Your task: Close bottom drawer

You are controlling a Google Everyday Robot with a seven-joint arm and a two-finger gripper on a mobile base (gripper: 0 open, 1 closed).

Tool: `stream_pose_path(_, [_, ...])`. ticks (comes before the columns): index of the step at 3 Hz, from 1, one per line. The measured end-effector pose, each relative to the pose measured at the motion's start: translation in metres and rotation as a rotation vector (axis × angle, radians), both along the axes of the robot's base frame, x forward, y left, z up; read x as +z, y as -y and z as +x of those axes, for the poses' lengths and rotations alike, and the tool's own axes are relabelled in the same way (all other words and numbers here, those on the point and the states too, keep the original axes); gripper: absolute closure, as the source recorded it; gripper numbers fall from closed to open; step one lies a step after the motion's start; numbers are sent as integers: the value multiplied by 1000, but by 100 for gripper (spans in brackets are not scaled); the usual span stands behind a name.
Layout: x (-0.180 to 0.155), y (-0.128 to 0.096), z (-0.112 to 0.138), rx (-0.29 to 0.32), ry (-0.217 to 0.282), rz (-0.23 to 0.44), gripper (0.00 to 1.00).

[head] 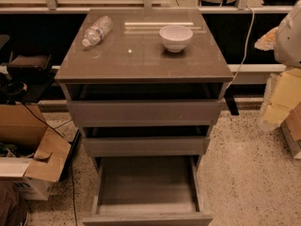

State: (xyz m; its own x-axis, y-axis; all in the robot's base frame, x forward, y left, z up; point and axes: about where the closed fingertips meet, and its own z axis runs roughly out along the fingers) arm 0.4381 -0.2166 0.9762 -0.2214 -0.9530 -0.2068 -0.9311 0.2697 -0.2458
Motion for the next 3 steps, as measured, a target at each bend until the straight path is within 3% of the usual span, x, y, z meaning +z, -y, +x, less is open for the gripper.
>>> stream_pose_path(1, [0, 0, 0, 0, 0, 0, 0])
stream_pose_path(2, [2, -1, 0, 0, 9, 0, 13])
stream_pose_path(3, [-8, -2, 1, 20, 6, -29, 36])
